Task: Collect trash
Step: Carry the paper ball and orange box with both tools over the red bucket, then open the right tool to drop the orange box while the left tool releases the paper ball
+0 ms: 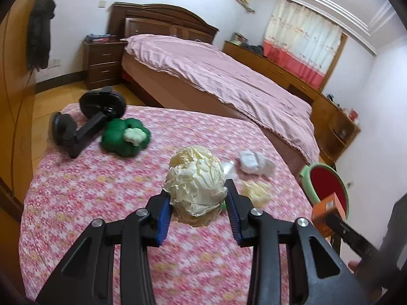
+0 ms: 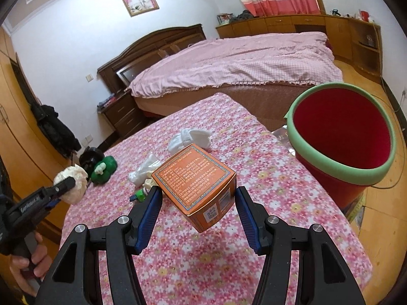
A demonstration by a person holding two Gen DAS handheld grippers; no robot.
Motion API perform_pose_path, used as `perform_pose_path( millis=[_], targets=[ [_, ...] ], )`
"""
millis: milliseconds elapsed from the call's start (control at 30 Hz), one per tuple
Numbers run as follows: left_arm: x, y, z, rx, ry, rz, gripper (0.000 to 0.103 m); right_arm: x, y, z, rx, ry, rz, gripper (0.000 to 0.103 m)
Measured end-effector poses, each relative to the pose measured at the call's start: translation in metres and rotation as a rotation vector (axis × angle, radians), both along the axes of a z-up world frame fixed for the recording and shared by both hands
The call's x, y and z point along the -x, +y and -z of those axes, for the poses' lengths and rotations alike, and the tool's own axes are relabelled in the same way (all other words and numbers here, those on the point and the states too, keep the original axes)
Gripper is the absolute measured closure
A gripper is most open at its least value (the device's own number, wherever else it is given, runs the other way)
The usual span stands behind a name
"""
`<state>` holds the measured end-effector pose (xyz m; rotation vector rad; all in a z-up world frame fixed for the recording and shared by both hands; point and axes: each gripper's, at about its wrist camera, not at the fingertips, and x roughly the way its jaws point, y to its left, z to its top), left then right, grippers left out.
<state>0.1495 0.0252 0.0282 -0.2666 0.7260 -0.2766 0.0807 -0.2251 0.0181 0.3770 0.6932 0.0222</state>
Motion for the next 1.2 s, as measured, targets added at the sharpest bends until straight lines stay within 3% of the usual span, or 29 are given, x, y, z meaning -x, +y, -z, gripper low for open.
perform_pose_path(
  millis=[367,767,933,1200],
  targets=[
    [0.006,-0.061,-0.018,-0.017,0.026,0.198,0.064,0.025,-0.034,-0.021,-0.008,-0.036,0.098,0.042],
    [-0.006,-0.164,-0.029,-0.038,0.030,0.380,0.064,0.031,-0.097,-0.021,-0.022,-0.046,0.202,0.042],
    [-0.014,-0.208,-0.025,-0.061,0.018,0.432,0.064,0.031,-0.128,-0.016,-0.035,-0.052,0.259,0.042],
    [-0.032,-0.274,0.003,-0.080,0.067,0.523,0.064,0.026,-0.179,0.001,-0.060,-0.033,0.343,0.042]
  ],
)
